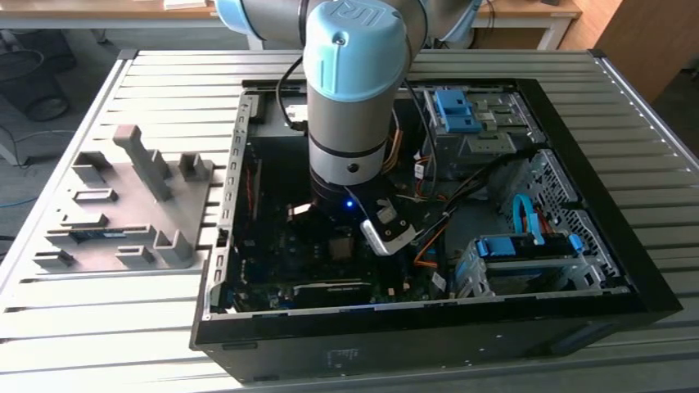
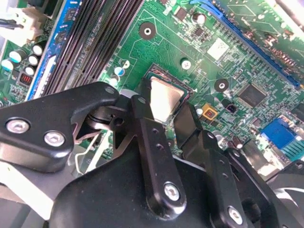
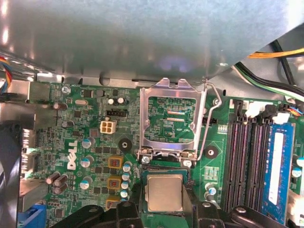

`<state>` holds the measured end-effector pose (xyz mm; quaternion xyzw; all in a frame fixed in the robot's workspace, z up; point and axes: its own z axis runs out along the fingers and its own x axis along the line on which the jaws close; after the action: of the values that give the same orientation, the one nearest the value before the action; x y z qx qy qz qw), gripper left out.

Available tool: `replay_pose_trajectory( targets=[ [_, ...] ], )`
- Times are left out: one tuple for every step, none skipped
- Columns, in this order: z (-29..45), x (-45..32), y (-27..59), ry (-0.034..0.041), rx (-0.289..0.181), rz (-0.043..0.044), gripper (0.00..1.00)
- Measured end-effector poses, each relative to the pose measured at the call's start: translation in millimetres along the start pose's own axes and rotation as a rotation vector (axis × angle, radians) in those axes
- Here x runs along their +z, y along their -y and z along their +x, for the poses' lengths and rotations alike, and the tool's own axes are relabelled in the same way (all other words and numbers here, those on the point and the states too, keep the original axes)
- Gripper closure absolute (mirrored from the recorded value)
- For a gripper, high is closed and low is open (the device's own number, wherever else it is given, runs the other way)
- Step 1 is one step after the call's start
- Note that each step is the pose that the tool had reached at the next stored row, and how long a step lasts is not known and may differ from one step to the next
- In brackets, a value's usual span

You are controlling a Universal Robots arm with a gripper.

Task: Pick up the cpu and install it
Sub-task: 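Place the cpu into insertion slot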

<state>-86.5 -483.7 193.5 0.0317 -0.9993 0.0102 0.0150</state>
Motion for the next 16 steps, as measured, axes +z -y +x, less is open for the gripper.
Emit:
replay_pose_trajectory(
  targets=[
    [0.0,0.0,0.0,0.0,0.0,0.0001,0.53],
    [0.0,0.0,0.0,0.0,0.0,0.0,0.53],
    [0.0,0.0,0.0,0.0001,-0.009,0.0003,0.53],
    [0.0,0.0,0.1,0.0005,-0.026,0.0009,0.53],
    [0.0,-0.1,0.1,0.0008,-0.044,0.0015,0.53],
    [0.0,0.0,0.1,0.0011,-0.06,0.0018,0.53],
    [0.0,0.0,0.0,0.0012,-0.066,0.0021,0.53],
    [0.0,0.0,0.0,0.0012,-0.067,0.0022,0.53],
    [0.0,0.0,0.0,0.0013,-0.067,0.0021,0.53],
    [0.0,0.0,0.0,0.0013,-0.067,0.0021,0.53],
    [0.0,0.0,0.0,0.0012,-0.067,0.0022,0.53],
    [0.0,0.0,0.0,0.0013,-0.067,0.0022,0.53],
    [0.0,0.0,0.0,0.0013,-0.067,0.0021,0.53],
    [0.0,0.0,0.0,0.0013,-0.067,0.0022,0.53],
    [0.0,0.0,0.0,0.0013,-0.067,0.0022,0.52],
    [0.0,0.0,0.0,0.0013,-0.067,0.0021,0.52]
  ],
)
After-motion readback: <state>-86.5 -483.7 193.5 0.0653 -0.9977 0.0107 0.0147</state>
